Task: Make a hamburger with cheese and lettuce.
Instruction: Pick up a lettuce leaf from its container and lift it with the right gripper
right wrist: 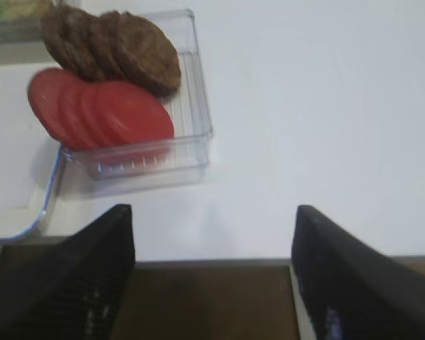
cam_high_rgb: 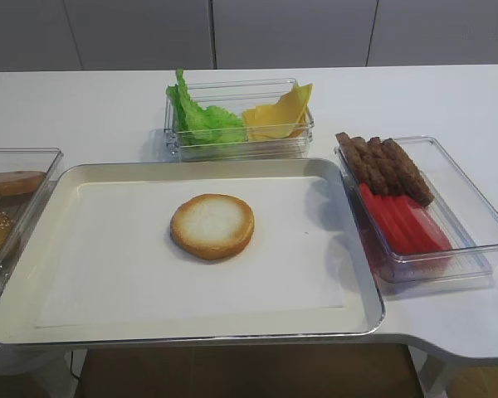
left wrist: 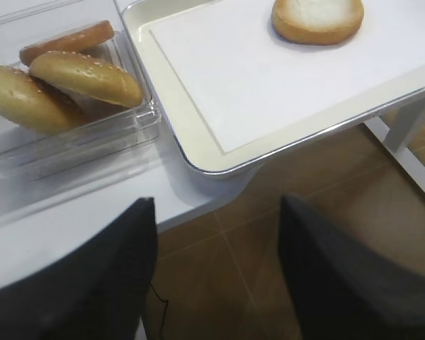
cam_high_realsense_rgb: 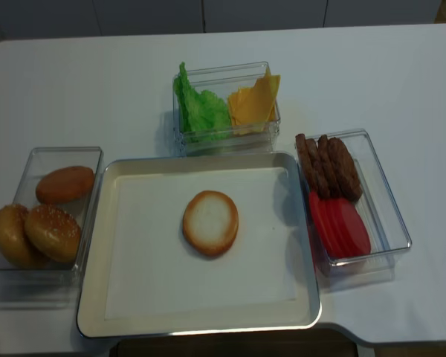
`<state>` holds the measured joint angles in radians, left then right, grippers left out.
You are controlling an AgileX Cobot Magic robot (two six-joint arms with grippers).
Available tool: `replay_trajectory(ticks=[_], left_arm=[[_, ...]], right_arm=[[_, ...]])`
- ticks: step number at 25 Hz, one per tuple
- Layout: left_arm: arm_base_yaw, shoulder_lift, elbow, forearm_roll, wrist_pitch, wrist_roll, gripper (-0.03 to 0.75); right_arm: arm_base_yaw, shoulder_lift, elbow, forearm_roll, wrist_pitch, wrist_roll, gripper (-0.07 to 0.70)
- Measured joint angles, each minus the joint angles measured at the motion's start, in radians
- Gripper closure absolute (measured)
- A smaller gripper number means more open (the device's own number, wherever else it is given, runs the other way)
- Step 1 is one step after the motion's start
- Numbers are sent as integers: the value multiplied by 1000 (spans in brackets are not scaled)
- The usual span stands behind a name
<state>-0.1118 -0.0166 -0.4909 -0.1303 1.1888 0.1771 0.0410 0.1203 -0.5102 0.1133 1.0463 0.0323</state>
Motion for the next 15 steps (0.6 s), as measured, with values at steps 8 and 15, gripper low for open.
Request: replay_trajectory(ticks=[8, 15], left_arm=[[0, 0, 0, 0, 0, 0, 304], [0, 0, 0, 0, 0, 0, 304]], right_arm=[[0, 37, -11, 302, -126, -221, 81], [0, 279, -142, 309, -72, -276, 80]])
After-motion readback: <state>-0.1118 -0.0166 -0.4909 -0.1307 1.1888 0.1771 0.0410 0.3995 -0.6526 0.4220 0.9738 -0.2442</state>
